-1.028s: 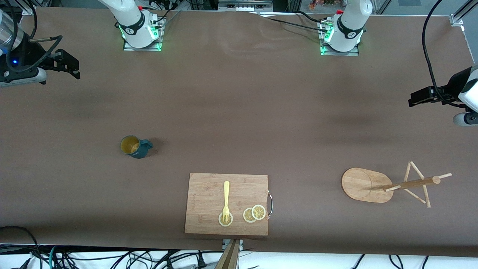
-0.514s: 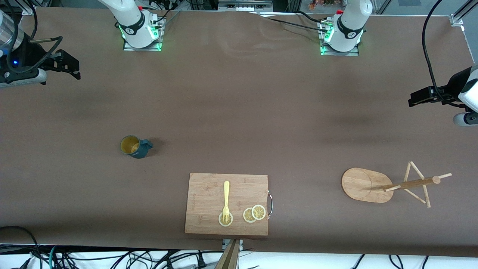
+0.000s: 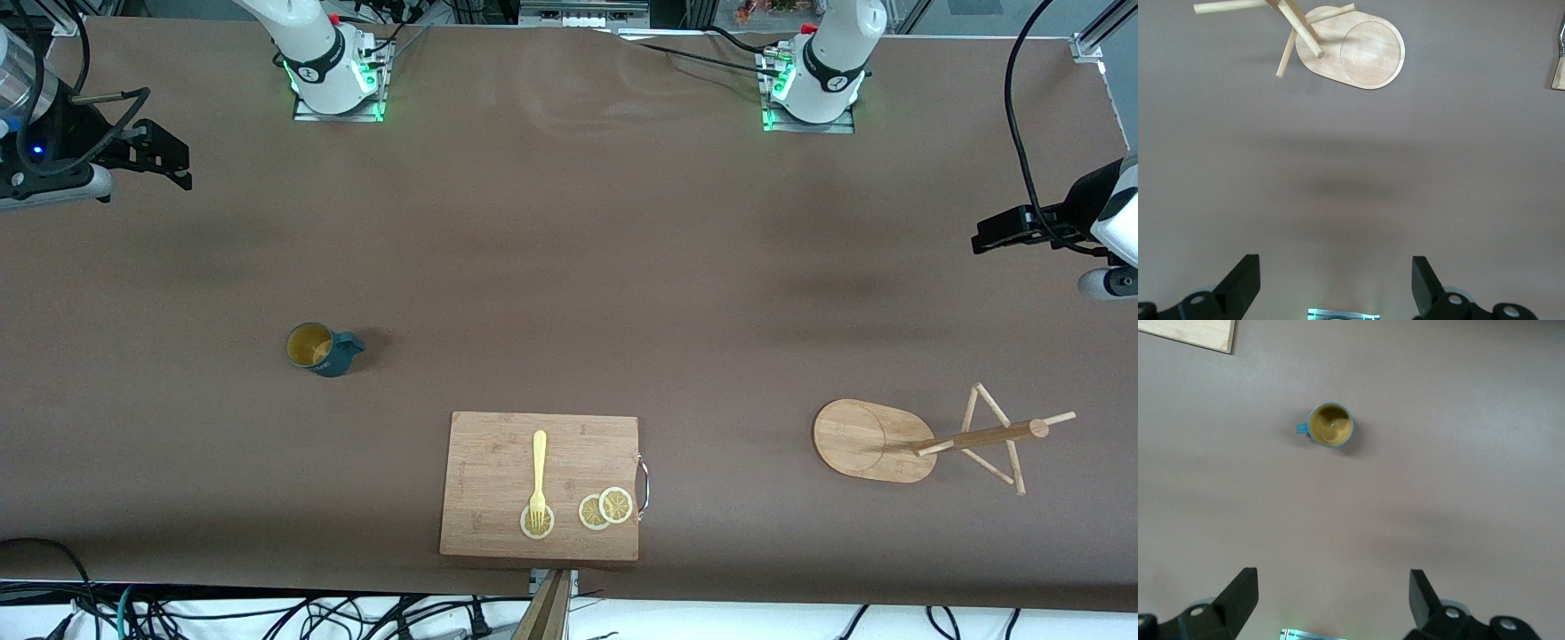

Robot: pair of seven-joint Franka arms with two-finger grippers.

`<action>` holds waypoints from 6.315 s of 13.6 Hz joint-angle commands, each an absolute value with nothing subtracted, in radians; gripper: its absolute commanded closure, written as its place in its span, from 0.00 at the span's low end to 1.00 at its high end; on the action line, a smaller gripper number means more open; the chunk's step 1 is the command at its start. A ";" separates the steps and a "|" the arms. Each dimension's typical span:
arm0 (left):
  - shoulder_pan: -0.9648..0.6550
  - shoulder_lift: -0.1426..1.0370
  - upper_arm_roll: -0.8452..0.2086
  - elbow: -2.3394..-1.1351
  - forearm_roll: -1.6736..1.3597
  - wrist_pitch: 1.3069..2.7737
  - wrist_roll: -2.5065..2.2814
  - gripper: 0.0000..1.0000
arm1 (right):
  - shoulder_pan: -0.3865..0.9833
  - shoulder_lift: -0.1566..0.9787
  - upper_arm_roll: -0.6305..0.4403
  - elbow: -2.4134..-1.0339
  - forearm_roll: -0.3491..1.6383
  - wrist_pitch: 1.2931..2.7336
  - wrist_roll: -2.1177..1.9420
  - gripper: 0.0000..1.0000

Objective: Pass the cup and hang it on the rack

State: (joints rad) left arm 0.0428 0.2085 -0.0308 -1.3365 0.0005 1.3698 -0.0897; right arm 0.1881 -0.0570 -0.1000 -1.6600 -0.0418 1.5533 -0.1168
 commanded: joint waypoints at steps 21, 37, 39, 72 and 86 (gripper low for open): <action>0.049 0.225 -0.034 -1.302 -0.026 1.361 -0.092 0.00 | 0.127 0.549 -0.083 -1.684 0.018 2.057 -0.288 0.02; 0.051 0.225 -0.034 -1.302 -0.026 1.361 -0.091 0.00 | 0.130 0.546 -0.075 -1.739 0.100 2.186 -0.305 0.39; 0.051 0.225 -0.034 -1.302 -0.026 1.361 -0.091 0.00 | 0.130 0.502 -0.075 -1.814 0.100 2.274 -0.307 0.39; 0.049 0.225 -0.035 -1.302 -0.026 1.361 -0.094 0.00 | 0.601 0.587 0.081 -1.518 0.020 2.152 0.407 1.00; 0.049 0.230 -0.032 -1.296 -0.028 1.361 -0.092 0.00 | 0.977 0.822 0.067 -1.315 -0.133 2.278 0.810 1.00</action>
State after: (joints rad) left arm 0.0434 0.2142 -0.0327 -1.3302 -0.0003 1.3698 -0.0898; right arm 0.9498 0.7951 0.0801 -1.3469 -0.0945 2.2623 0.7593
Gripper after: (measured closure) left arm 0.000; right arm 0.956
